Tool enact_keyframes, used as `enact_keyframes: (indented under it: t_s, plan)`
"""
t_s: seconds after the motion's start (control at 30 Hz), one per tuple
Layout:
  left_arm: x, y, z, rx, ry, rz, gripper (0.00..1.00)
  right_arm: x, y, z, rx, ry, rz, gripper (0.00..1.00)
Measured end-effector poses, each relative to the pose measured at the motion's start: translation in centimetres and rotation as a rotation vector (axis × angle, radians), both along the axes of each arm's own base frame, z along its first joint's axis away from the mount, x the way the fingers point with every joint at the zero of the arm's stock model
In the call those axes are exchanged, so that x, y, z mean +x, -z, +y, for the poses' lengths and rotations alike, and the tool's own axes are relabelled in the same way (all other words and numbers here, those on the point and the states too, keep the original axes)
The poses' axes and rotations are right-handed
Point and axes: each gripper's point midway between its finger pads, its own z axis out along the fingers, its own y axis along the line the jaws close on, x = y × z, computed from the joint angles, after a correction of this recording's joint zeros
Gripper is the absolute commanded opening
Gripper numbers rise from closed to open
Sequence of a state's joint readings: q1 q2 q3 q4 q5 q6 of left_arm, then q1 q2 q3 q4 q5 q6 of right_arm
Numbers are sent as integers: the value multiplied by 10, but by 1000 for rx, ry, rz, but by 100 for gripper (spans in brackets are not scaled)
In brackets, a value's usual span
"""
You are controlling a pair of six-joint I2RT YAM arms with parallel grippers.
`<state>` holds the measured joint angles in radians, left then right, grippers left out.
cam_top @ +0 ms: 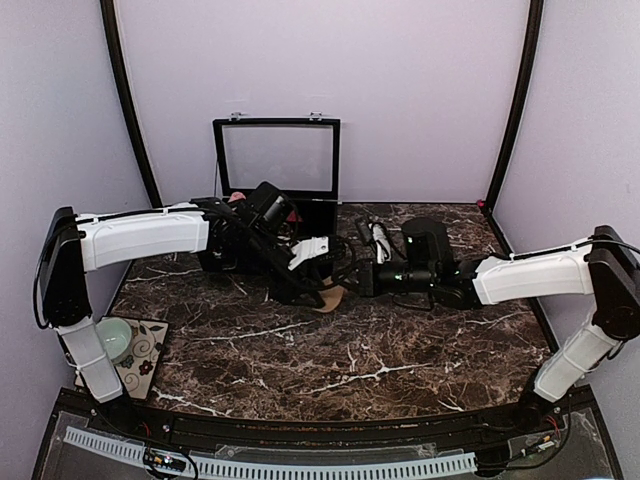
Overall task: Roll the socks
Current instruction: Roll the sock.
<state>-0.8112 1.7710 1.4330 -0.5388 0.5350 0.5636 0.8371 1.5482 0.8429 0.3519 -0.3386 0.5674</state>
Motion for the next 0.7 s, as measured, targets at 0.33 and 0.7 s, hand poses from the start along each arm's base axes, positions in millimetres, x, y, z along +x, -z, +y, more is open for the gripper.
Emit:
enact_keyframes:
  t_s: [0.33,0.7]
  plan:
    - [15,6,-6,3,-49,-27,55,1,-6,3,37,18,27,0]
    - [30,21,-3,51,-119,-71,47,-4,-15,9,82,13,31,0]
